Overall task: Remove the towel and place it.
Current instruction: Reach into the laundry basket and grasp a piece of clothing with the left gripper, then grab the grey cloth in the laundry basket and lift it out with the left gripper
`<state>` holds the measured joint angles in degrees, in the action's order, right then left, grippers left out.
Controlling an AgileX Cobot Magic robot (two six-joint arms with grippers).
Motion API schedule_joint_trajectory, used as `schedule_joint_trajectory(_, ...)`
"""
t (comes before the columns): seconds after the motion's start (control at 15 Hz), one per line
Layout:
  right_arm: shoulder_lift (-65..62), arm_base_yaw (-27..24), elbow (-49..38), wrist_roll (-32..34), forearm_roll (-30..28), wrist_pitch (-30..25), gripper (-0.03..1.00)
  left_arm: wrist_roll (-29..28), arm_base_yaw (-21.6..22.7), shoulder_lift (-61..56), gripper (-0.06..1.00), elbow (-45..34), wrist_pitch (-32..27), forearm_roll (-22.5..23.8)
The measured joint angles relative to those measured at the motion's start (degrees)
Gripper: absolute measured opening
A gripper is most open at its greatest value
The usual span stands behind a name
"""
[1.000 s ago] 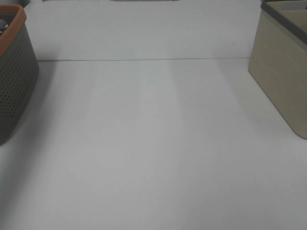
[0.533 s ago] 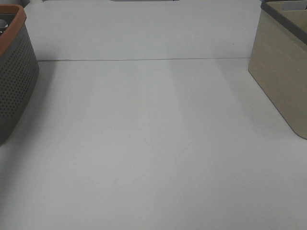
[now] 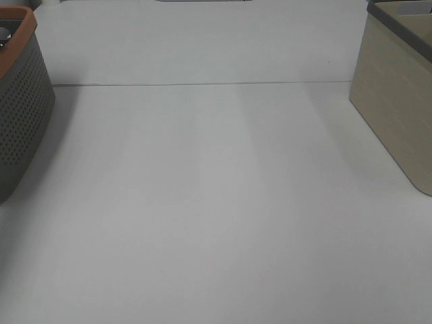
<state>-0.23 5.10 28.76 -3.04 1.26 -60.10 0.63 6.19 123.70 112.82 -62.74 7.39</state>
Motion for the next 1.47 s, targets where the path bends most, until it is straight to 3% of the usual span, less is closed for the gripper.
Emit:
schedule_joint_trajectory(0.4,0.0,0.0,0.0,0.1,-0.1,0.0,0.74,-3.8,0.0,1.8,0.68,0.2,1.3,3.2)
schedule_joint_trajectory(0.93,0.0,0.0,0.0,0.1,-0.1,0.0,0.74,-4.1,0.0,3.0,0.6,0.2,-0.3,4.5)
schedule_joint_trajectory(1.13,0.0,0.0,0.0,0.1,-0.1,0.0,0.74,-5.6,0.0,3.0,0.48,0.2,-0.3,6.5)
schedule_joint_trajectory(1.33,0.0,0.0,0.0,0.2,-0.1,0.0,0.74,-6.9,0.0,3.0,0.11,0.2,-0.3,7.9)
schedule_joint_trajectory(1.4,0.0,0.0,0.0,0.2,-0.1,0.0,0.74,-7.2,0.0,3.0,0.02,0.2,0.1,8.1)
schedule_joint_trajectory(1.47,0.0,0.0,0.0,0.6,-0.1,0.0,0.74,-8.3,0.0,3.0,0.0,0.2,1.3,8.1)
